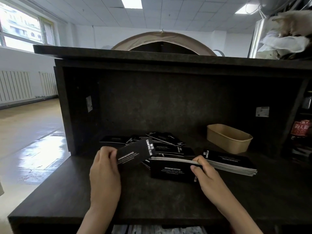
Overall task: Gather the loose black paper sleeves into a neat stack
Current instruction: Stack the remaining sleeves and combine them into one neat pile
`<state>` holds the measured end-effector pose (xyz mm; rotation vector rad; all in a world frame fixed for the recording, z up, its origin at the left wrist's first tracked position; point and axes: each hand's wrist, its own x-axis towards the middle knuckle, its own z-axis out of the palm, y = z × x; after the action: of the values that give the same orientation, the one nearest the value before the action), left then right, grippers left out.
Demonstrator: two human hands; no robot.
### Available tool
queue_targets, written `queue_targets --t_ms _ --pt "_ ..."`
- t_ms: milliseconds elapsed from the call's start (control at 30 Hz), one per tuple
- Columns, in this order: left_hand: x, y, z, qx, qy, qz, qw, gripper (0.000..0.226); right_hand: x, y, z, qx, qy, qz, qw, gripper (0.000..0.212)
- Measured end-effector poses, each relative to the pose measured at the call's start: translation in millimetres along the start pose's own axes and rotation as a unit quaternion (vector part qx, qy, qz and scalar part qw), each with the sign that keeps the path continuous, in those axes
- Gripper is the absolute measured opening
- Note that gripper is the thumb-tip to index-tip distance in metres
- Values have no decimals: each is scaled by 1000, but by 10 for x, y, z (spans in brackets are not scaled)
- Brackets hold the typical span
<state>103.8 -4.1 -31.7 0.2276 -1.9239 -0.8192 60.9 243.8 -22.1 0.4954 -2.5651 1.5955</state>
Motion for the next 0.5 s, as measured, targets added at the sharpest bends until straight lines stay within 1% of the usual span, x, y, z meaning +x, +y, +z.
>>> queue_targets --t_ms 67,100,133,167,200,267,300,333,400,467,500 --pt "0 12 11 -32 -74 67 994 12 -8 -41 8 19 9 1 1000 34" --pt "-4 24 21 -34 -107 94 989 11 -11 -64 16 38 16 7 999 34" --pt "-9 35 25 -31 -115 115 986 10 -34 -102 20 57 16 11 998 33" --pt "-15 37 26 -29 -92 125 987 9 -44 -93 13 79 9 14 997 32" --pt "-19 34 13 -33 -48 121 991 8 -66 -123 3 91 -2 21 996 33" --pt "3 49 -57 -65 46 74 994 9 -94 -122 -24 96 -6 27 995 33" --pt "18 45 -85 -92 62 57 992 9 -84 -96 -24 93 0 25 995 35" --pt "26 39 -95 -117 49 55 990 10 -96 -119 -11 87 0 23 996 40" --pt "25 36 -60 -136 -40 95 985 11 -86 -113 9 84 7 30 996 56" --pt "2 39 39 -82 -158 181 967 5 -56 -104 18 78 3 37 996 75" --pt "-15 45 95 -40 -209 218 953 6 -49 -91 16 73 1 34 997 80"
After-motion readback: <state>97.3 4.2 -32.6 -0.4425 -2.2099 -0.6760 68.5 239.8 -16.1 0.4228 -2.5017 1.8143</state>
